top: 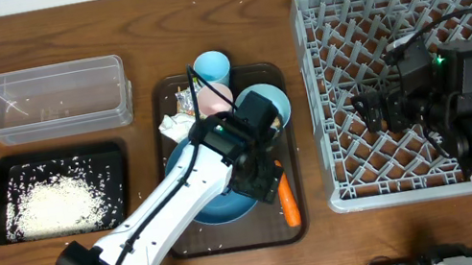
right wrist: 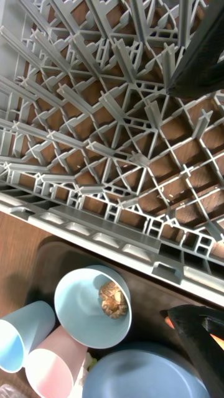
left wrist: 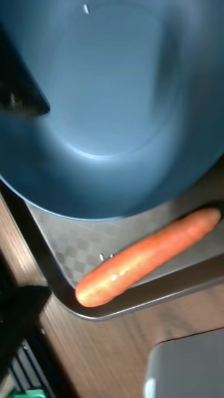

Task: Sort waste into correct bins and load items into the dishwasher rack
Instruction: 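Carry the emptied blue plate back onto the brown tray, then release the plate and grasp the light-blue bowl with the left gripper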

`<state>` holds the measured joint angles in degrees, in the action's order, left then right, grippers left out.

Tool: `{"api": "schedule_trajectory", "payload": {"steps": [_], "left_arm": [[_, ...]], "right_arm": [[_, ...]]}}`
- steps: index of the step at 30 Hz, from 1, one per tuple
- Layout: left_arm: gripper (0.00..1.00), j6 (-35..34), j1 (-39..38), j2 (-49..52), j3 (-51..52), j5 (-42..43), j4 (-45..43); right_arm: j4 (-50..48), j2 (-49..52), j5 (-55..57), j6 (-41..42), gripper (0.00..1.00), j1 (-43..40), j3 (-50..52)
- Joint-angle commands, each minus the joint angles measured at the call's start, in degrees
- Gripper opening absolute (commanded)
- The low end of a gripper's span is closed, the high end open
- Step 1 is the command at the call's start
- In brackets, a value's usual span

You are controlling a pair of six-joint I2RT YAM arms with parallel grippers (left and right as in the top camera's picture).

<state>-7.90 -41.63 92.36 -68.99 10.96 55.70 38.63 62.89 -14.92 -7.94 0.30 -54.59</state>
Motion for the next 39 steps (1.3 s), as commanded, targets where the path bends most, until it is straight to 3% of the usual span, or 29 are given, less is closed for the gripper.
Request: {"api": "schedule_trajectory", "payload": {"steps": [1, 5, 10, 17, 25, 33, 37, 39], "left_arm": [[0.96, -0.15, 0.92, -0.31, -4.11, -1.70, -1.31], [0.99, 1.40, 1.22, -0.09, -4.83, -6.45, -8.31], [0.99, 14.01, 1.16, 3.56, -4.74, -6.56, -14.97], [0.99, 23.39, 1.20, 10.51, -4.74, -6.54, -20.41], [0.97, 25.92, 1.22, 14.93, -4.74, -8.63, -26.49], [0.71, 26.10, 1.22, 17.40, -4.66, -9.07, -26.99], [0.68, 26.10, 1.22, 18.58, -4.50, -9.09, -27.65], [0.61, 26.10, 1.22, 19.08, -4.48, -9.09, -27.98]], "right_arm": [[-0.04, 0.13, 0.13, 0.59, 0.99, 0.74, -1.11], [0.00, 0.13, 0.13, 0.61, 0.99, 0.74, -1.11], [0.17, 0.13, 0.11, 0.61, 0.99, 0.74, -1.11], [0.59, 0.13, 0.13, 0.61, 0.99, 0.74, -1.11], [0.63, 0.13, 0.15, 0.59, 0.99, 0.74, -1.11], [0.61, 0.13, 0.15, 0.57, 0.99, 0.74, -1.11], [0.61, 0.13, 0.15, 0.57, 0.99, 0.74, -1.11], [0.61, 0.13, 0.15, 0.59, 0.99, 0.74, -1.11]]}}
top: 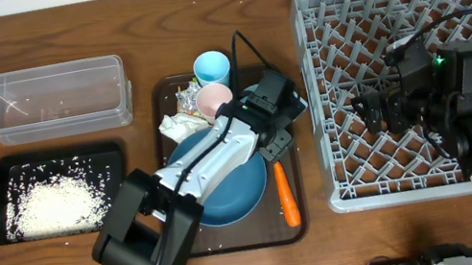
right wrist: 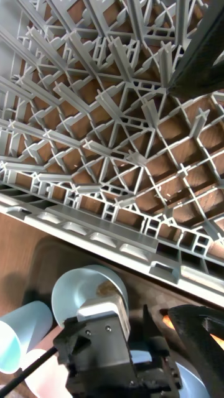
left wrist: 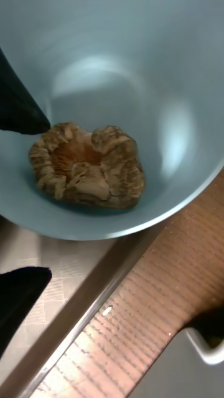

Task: Sort waste into correct bins and load items into the dishwasher rack
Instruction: 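Release the plate and grasp the light-blue bowl with the left gripper, then carry the light-blue bowl over the black tray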

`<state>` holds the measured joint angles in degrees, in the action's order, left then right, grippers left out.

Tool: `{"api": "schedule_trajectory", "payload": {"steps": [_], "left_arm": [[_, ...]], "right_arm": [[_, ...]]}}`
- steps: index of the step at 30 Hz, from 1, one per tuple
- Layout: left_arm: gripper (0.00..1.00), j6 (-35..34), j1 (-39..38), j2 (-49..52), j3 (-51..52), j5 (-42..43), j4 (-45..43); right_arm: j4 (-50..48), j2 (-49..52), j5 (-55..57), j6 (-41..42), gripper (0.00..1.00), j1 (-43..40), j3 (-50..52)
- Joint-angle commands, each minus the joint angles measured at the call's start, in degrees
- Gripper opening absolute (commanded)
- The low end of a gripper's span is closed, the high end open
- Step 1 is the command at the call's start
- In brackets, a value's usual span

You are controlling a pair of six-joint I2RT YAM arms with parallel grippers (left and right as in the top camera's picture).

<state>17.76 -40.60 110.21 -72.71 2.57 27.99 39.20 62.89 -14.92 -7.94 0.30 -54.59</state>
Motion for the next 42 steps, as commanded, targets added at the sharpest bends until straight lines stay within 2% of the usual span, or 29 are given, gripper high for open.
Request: {"api": "schedule_trajectory", "payload": {"steps": [1, 4, 8, 12, 13, 15, 31, 38, 42], "left_arm": [[0.55, 0.44, 0.20, 1.36, -0.76, -0.70, -0.35], [0.41, 0.42, 0.20, 1.36, -0.76, -0.70, -0.81], [0.32, 0.42, 0.20, 1.33, -0.76, -0.68, -1.46], [0.19, 0.35, 0.17, 1.09, -0.79, -0.68, -1.51], [0.12, -0.17, 0.17, 0.92, -0.79, -0.68, -1.51], [0.07, -1.92, 0.20, 0.24, -0.79, -0.68, -1.53], [0.06, -6.23, 0.17, -12.46, -0.79, -0.04, -1.53], [0.06, -12.90, 1.14, -22.49, -0.79, -0.28, -0.74], [0.06, -19.82, 5.95, -29.68, -0.79, -0.31, 3.58]], "right_arm": [[0.04, 0.13, 0.17, 0.57, 0.99, 0.74, -1.11], [0.02, 0.13, 0.20, 0.57, 0.99, 0.74, -1.11], [0.02, 0.13, 0.20, 0.57, 0.99, 0.74, -1.11], [0.04, 0.13, 0.63, 0.57, 0.99, 0.74, -1.11], [0.04, 0.13, 0.79, 0.59, 0.99, 0.74, -1.11], [0.04, 0.13, 0.81, 0.57, 0.99, 0.74, -1.11], [0.04, 0.13, 0.98, 0.59, 0.99, 0.74, -1.11], [0.09, 0.13, 0.98, 0.59, 0.99, 0.74, -1.11], [0.31, 0.13, 0.98, 0.59, 0.99, 0.74, -1.11]]}}
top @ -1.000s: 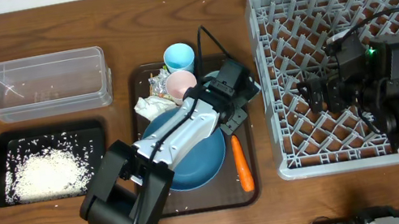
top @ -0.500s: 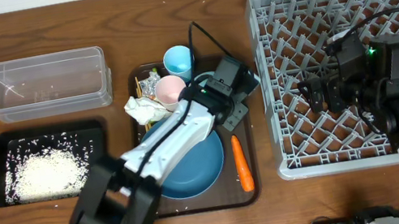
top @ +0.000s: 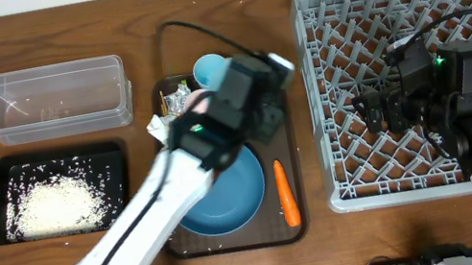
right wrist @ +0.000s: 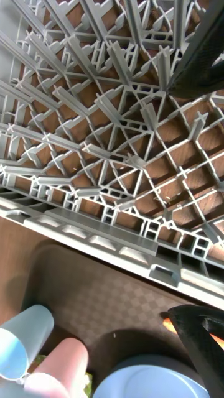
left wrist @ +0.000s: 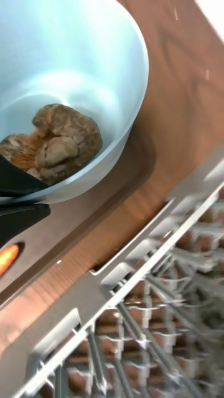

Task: Sort waste into correct bins and load items into the dishwasher rack
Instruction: 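Carry the light-blue bowl over the black tray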

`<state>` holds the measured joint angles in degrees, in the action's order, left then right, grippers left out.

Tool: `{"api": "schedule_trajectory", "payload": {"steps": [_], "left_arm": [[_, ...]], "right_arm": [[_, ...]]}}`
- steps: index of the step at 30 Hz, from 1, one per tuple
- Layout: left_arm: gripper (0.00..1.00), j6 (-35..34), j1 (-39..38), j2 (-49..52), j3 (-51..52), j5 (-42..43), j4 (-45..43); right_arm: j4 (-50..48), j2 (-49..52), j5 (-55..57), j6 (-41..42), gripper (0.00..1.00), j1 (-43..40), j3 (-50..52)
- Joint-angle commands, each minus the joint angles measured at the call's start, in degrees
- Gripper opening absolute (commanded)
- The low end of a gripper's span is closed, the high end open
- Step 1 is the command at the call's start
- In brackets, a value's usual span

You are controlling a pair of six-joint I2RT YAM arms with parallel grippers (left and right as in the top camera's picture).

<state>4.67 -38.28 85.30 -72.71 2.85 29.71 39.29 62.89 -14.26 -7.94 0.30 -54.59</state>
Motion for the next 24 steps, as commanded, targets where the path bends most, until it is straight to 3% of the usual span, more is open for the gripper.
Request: {"api": "schedule_trajectory", "payload": {"steps": [1, 7, 13, 17, 24], "left_arm": [[0.06, -8.13, 5.07, -5.97, -0.79, -0.61, 3.08], [0.06, -17.25, 21.92, -11.67, -0.76, -0.50, 15.17], [0.06, -17.79, 40.00, -10.34, 0.22, 6.36, 22.14], [0.06, -14.27, 52.22, -7.72, 1.64, 18.64, 22.05], [0.06, -4.15, 71.95, 0.13, 3.52, 47.45, 20.13]], "right_arm": [[0.26, 0.13, 0.33, 0.59, 0.99, 0.74, -1.11], [0.13, 0.13, 0.33, 0.59, 0.99, 0.74, -1.11], [-0.07, 0.13, 0.33, 0.59, 0.99, 0.74, -1.11], [-0.55, 0.13, 0.33, 0.59, 0.99, 0.74, -1.11], [-0.61, 0.13, 0.33, 0.59, 0.98, 0.74, -1.11]]}}
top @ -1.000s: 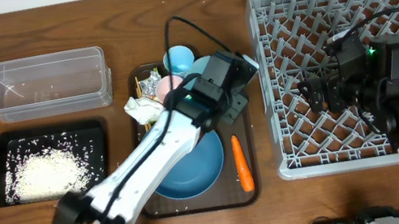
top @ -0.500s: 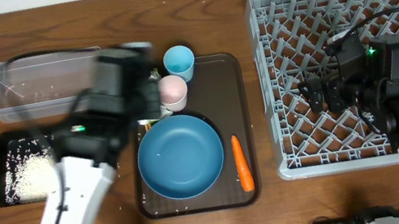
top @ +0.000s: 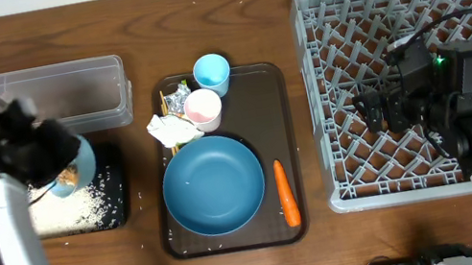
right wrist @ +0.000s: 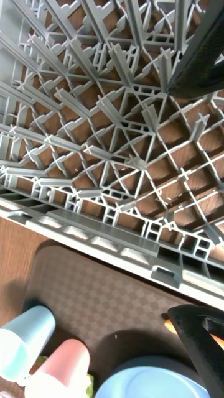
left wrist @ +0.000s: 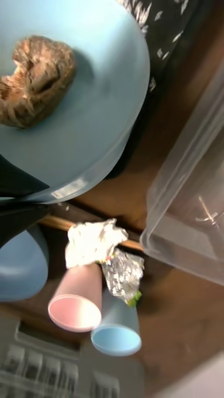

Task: Sort waste into correct bins and load items into the dishwasher rack
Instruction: 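Carry the light-blue bowl over the black tray, then tilt the bowl to dump the food scraps onto the black tray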

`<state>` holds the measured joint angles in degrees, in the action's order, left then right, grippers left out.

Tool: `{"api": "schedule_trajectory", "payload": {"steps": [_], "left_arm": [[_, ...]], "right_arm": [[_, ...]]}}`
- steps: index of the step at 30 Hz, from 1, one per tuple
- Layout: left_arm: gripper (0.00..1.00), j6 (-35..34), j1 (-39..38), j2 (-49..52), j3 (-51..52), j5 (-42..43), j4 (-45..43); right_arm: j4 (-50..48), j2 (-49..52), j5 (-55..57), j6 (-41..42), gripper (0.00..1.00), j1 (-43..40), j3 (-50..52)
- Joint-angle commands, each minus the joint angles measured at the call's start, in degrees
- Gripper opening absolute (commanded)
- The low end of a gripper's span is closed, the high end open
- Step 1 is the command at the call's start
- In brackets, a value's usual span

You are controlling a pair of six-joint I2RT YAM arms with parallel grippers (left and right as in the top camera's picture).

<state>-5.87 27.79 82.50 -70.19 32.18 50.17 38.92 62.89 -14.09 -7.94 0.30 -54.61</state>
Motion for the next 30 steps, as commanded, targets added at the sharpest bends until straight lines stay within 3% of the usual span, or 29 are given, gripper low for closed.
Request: {"api": "schedule_trajectory", "payload": {"steps": [1, 6, 11, 18, 30], "left_arm": [[0.06, 7.91, 8.04, 4.28, 1.14, 21.81, -0.39], [0.06, 16.87, 17.92, 12.68, 1.40, 42.99, -0.81], [0.06, 21.29, 23.43, 21.29, 1.42, 57.99, -0.74], [0.06, 20.24, 25.70, 27.98, 1.42, 57.92, 3.39], [0.06, 18.82, 26.91, 28.28, 1.40, 57.92, 3.58]], "right_arm": [[-0.33, 0.13, 0.15, 0.59, 0.99, 0.74, -1.09], [-0.39, 0.13, 0.15, 0.59, 0.99, 0.74, -1.09], [-0.55, 0.13, 0.15, 0.59, 0.99, 0.74, -1.09], [-0.57, 0.13, 0.15, 0.61, 0.99, 0.74, -1.09], [-0.35, 0.13, 0.15, 0.61, 0.99, 0.74, -1.09]]}}
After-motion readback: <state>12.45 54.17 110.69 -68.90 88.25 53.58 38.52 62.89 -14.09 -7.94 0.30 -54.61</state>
